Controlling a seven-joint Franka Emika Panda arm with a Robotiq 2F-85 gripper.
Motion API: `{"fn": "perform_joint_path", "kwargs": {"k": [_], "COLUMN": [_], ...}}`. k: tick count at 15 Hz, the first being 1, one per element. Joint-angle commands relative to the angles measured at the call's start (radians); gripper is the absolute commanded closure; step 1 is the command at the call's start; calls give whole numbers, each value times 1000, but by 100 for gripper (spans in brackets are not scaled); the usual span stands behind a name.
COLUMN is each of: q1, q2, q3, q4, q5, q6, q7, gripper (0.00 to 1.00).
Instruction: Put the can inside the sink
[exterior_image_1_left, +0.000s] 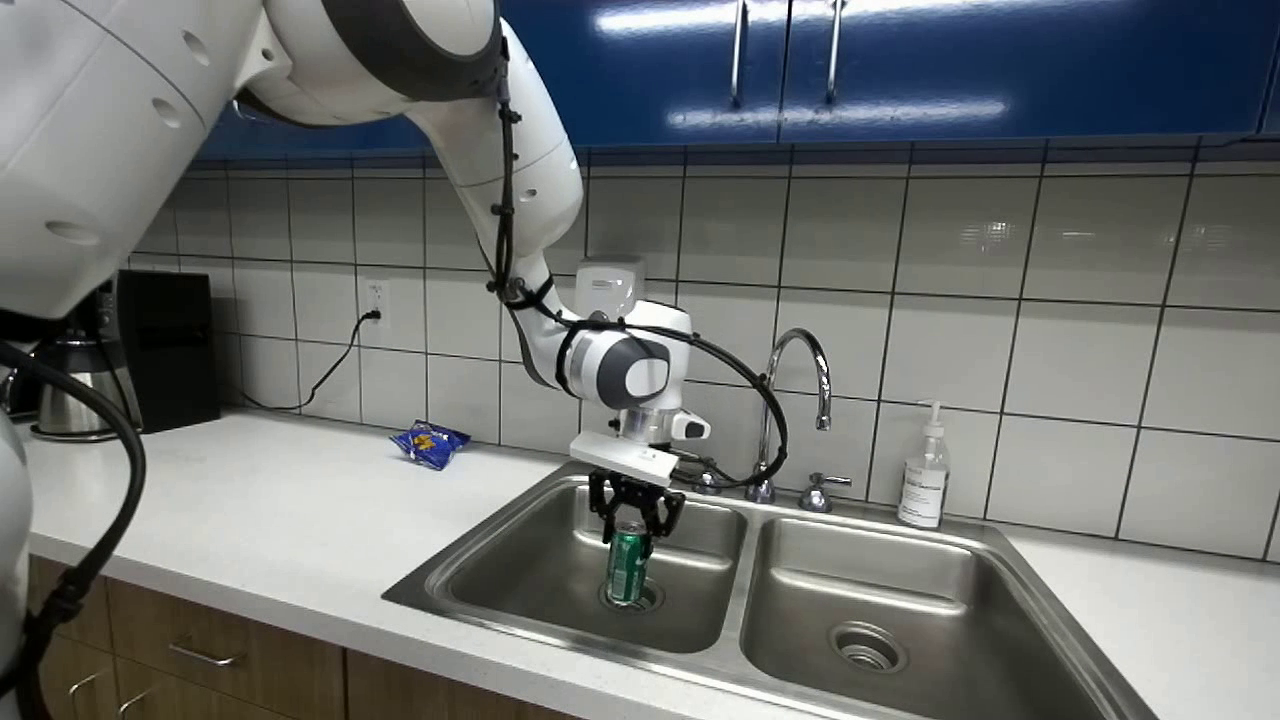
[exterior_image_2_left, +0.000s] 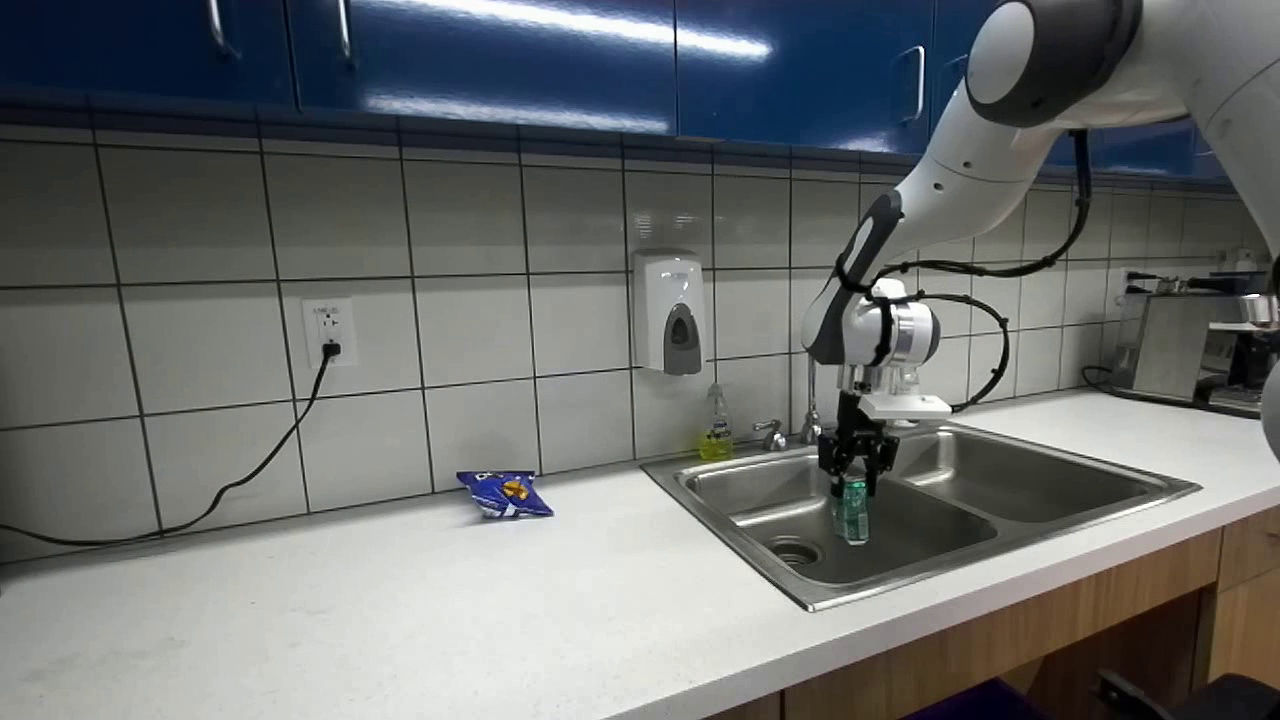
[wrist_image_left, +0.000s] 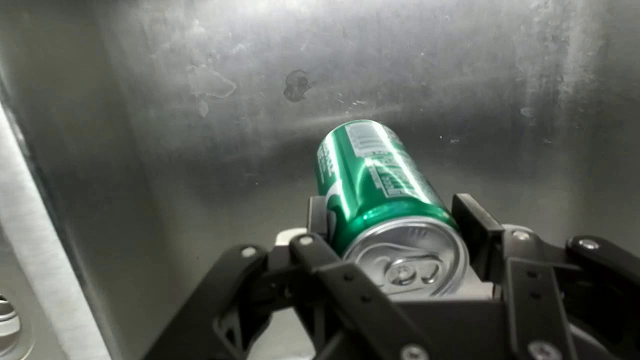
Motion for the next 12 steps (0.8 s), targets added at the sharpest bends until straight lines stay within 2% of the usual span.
{"fn": "perform_joint_path", "kwargs": {"k": [1, 12], "q1": [-44, -73], "q2": [41, 75], "q3": [38, 58], "q4": [13, 1], "q5": [12, 4], "q6": [37, 79], "q7": [-28, -24], "gripper": [61, 61]}}
